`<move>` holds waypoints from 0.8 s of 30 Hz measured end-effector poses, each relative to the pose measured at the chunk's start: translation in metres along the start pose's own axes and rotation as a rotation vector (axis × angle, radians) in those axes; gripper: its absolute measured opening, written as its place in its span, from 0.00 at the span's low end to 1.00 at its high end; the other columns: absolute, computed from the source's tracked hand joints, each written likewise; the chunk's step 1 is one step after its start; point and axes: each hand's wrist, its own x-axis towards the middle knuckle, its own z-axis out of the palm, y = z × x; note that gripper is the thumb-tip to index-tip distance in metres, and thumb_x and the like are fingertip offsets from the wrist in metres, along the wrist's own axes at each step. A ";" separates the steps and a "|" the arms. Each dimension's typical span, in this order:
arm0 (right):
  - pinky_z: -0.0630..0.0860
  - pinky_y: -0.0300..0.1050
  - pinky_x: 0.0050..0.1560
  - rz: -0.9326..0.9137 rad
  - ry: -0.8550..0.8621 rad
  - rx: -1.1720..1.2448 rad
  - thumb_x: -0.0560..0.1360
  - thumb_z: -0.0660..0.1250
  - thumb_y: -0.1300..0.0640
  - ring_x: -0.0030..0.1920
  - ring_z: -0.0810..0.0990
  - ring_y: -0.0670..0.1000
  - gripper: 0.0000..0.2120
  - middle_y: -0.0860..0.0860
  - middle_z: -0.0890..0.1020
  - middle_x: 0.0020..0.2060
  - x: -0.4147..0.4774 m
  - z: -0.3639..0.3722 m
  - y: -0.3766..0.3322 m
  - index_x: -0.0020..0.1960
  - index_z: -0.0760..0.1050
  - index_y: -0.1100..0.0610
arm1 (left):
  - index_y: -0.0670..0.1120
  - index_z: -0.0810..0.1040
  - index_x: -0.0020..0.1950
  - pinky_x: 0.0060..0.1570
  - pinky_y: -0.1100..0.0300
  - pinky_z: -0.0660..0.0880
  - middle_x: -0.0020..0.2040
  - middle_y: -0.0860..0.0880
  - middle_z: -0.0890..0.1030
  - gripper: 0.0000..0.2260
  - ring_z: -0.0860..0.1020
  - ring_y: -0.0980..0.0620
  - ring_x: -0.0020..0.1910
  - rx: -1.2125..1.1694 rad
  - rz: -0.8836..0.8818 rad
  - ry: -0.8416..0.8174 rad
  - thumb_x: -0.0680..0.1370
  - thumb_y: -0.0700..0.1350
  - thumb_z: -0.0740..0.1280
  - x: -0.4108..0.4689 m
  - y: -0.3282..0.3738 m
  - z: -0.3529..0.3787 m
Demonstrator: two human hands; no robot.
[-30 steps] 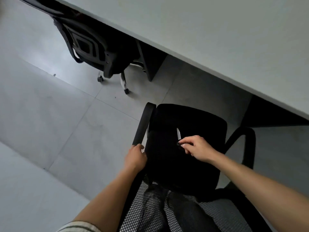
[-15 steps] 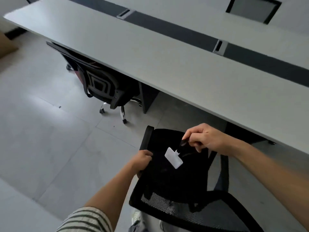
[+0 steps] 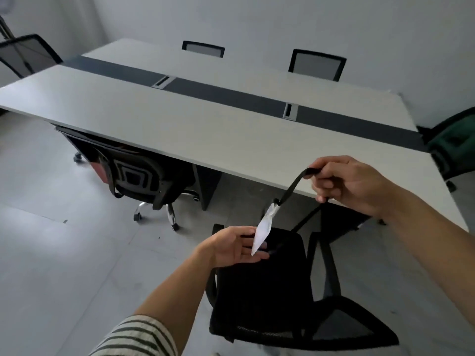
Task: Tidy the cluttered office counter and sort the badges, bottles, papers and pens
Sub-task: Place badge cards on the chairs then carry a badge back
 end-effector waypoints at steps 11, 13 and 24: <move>0.72 0.47 0.37 0.128 0.134 -0.481 0.76 0.56 0.69 0.27 0.70 0.51 0.17 0.55 0.73 0.26 -0.022 -0.079 0.048 0.40 0.82 0.63 | 0.40 0.80 0.54 0.32 0.62 0.77 0.43 0.43 0.80 0.11 0.79 0.51 0.36 0.011 0.384 0.429 0.76 0.32 0.62 -0.002 0.051 0.032; 0.73 0.42 0.36 0.213 0.108 -0.680 0.76 0.59 0.68 0.29 0.74 0.50 0.17 0.55 0.79 0.28 -0.024 -0.098 0.072 0.38 0.83 0.57 | 0.40 0.80 0.51 0.30 0.63 0.76 0.41 0.43 0.79 0.08 0.78 0.51 0.34 0.005 0.468 0.510 0.76 0.32 0.63 -0.007 0.063 0.042; 0.74 0.48 0.56 -0.006 -0.086 -0.323 0.73 0.72 0.47 0.55 0.80 0.47 0.16 0.45 0.84 0.53 -0.026 -0.056 0.076 0.60 0.78 0.49 | 0.38 0.81 0.47 0.42 0.56 0.77 0.40 0.44 0.80 0.04 0.78 0.49 0.39 0.394 0.590 0.495 0.74 0.38 0.71 -0.022 0.081 0.129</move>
